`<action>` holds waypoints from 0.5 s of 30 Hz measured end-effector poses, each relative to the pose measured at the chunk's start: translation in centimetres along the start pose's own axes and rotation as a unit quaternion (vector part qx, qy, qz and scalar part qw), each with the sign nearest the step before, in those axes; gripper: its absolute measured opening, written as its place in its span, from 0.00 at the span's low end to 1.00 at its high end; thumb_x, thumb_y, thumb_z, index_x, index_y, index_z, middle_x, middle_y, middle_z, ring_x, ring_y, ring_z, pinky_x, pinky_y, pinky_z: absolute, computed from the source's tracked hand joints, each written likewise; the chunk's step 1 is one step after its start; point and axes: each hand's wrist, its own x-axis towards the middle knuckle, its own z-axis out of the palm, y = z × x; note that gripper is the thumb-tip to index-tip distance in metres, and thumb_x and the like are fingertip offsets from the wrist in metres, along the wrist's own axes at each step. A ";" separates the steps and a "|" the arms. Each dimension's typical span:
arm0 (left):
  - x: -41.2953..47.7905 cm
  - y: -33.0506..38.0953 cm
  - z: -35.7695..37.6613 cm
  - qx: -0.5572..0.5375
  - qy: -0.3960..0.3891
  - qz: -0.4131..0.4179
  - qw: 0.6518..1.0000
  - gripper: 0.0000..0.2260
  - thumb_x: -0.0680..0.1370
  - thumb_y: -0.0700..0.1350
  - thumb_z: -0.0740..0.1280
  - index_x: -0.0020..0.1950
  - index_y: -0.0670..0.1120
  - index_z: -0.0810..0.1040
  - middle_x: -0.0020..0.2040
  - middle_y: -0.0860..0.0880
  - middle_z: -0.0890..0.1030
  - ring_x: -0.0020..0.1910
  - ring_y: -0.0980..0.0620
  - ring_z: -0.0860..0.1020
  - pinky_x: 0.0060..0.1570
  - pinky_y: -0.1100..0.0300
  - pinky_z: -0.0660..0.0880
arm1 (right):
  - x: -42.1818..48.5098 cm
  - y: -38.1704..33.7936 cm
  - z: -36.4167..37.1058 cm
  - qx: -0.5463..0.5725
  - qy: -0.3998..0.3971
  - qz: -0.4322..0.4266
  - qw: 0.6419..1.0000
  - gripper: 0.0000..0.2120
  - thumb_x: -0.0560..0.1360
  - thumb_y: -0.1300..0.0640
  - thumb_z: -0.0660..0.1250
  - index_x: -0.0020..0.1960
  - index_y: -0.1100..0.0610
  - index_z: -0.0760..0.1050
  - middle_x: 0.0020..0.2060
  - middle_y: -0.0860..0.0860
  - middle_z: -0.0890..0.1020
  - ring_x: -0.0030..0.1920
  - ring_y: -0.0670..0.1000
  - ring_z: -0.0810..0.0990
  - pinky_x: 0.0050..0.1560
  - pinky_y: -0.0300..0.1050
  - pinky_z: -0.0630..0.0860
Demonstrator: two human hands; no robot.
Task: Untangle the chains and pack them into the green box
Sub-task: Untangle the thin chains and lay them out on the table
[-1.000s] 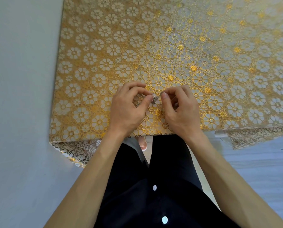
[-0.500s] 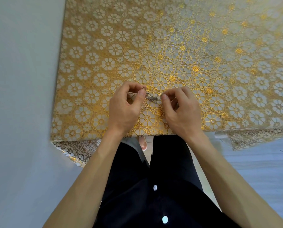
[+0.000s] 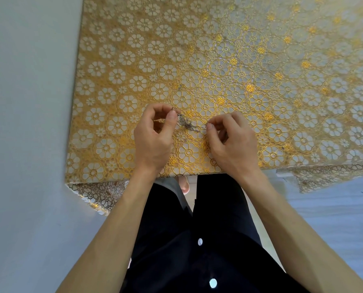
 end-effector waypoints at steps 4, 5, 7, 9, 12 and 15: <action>0.1 -0.3 -0.1 -0.017 0.014 0.008 1.000 0.01 0.80 0.43 0.66 0.50 0.46 0.77 0.48 0.48 0.85 0.46 0.48 0.81 0.44 0.57 0.76 | 0.1 -0.1 0.1 0.019 0.030 0.019 0.999 0.04 0.77 0.57 0.68 0.47 0.57 0.80 0.45 0.47 0.76 0.37 0.44 0.75 0.40 0.35 0.72; 0.1 -0.4 -0.1 -0.023 0.020 0.008 1.000 0.00 0.80 0.43 0.66 0.50 0.47 0.77 0.47 0.48 0.84 0.47 0.46 0.82 0.46 0.54 0.77 | 0.1 -0.2 0.1 0.021 0.044 0.025 0.998 0.03 0.77 0.58 0.68 0.47 0.57 0.80 0.44 0.47 0.76 0.37 0.45 0.75 0.41 0.34 0.72; 0.1 -0.4 -0.1 -0.031 0.034 0.005 0.999 0.02 0.80 0.43 0.66 0.50 0.49 0.76 0.46 0.49 0.83 0.48 0.45 0.82 0.49 0.52 0.78 | 0.2 -0.3 0.1 0.021 0.059 0.034 0.997 0.03 0.76 0.59 0.68 0.47 0.59 0.80 0.44 0.48 0.76 0.37 0.47 0.76 0.41 0.33 0.72; 0.2 -0.3 -0.1 -0.039 0.043 0.002 0.998 0.03 0.80 0.43 0.66 0.49 0.51 0.76 0.45 0.51 0.82 0.47 0.46 0.81 0.49 0.53 0.78 | 0.2 -0.4 0.1 0.011 0.059 0.032 0.998 0.03 0.76 0.60 0.68 0.47 0.59 0.80 0.45 0.50 0.77 0.37 0.48 0.77 0.41 0.35 0.72; 0.1 -0.3 -0.2 -0.039 0.040 0.007 0.998 0.04 0.80 0.42 0.66 0.49 0.51 0.76 0.45 0.51 0.82 0.48 0.44 0.82 0.50 0.52 0.78 | 0.2 -0.3 0.1 0.001 0.057 0.027 0.998 0.03 0.76 0.59 0.69 0.47 0.59 0.80 0.45 0.52 0.78 0.36 0.46 0.76 0.41 0.31 0.70; 0.1 -0.3 -0.2 -0.020 0.025 0.012 0.999 0.01 0.80 0.42 0.67 0.50 0.48 0.77 0.45 0.52 0.81 0.46 0.51 0.80 0.47 0.56 0.77 | 0.0 -0.3 0.1 -0.006 0.048 0.017 0.999 0.05 0.77 0.58 0.69 0.50 0.57 0.83 0.44 0.51 0.79 0.36 0.43 0.73 0.40 0.27 0.66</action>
